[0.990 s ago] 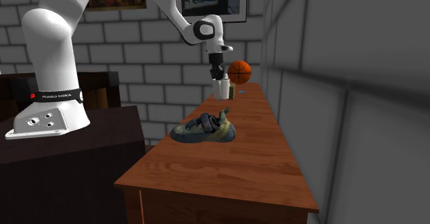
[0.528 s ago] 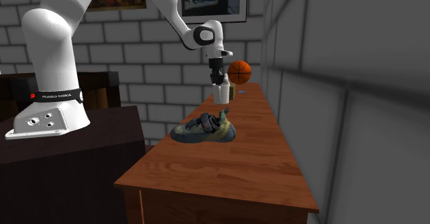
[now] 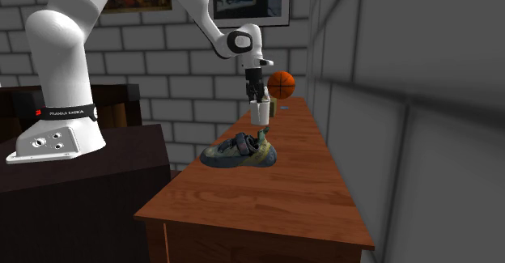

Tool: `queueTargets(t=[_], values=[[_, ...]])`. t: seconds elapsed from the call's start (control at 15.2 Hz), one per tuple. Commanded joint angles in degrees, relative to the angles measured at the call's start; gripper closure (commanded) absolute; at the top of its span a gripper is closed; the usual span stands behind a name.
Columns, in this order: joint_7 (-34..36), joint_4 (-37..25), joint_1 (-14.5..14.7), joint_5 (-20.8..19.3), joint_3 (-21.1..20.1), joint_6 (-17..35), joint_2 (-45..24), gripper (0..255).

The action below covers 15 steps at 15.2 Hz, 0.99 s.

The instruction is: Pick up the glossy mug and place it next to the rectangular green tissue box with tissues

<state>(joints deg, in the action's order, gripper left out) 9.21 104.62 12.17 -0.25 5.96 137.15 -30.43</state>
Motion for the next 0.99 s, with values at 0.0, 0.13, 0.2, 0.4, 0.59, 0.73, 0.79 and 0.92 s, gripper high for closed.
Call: queueTargets(t=[0.0, 0.13, 0.2, 0.4, 0.59, 0.73, 0.79, 0.92], values=[[0.0, 0.0, 0.0, 0.0, 0.0, 0.0, 0.0, 0], [0.0, 0.0, 0.0, 0.0, 0.0, 0.0, 0.0, 0], [0.1, 0.0, 0.1, -0.1, 0.1, -1.4, 1.3, 0], [0.3, -0.5, 0.5, -0.4, 0.2, -5.3, 4.8, 0], [0.3, -0.5, 0.5, -0.4, 0.2, -5.3, 4.8, 0], [0.3, -0.5, 0.5, -0.4, 0.2, -5.3, 4.8, 0], [0.3, -0.5, 0.5, -0.4, 0.2, -5.3, 4.8, 0], [0.3, -0.5, 0.5, -0.4, 0.2, -5.3, 4.8, 0]])
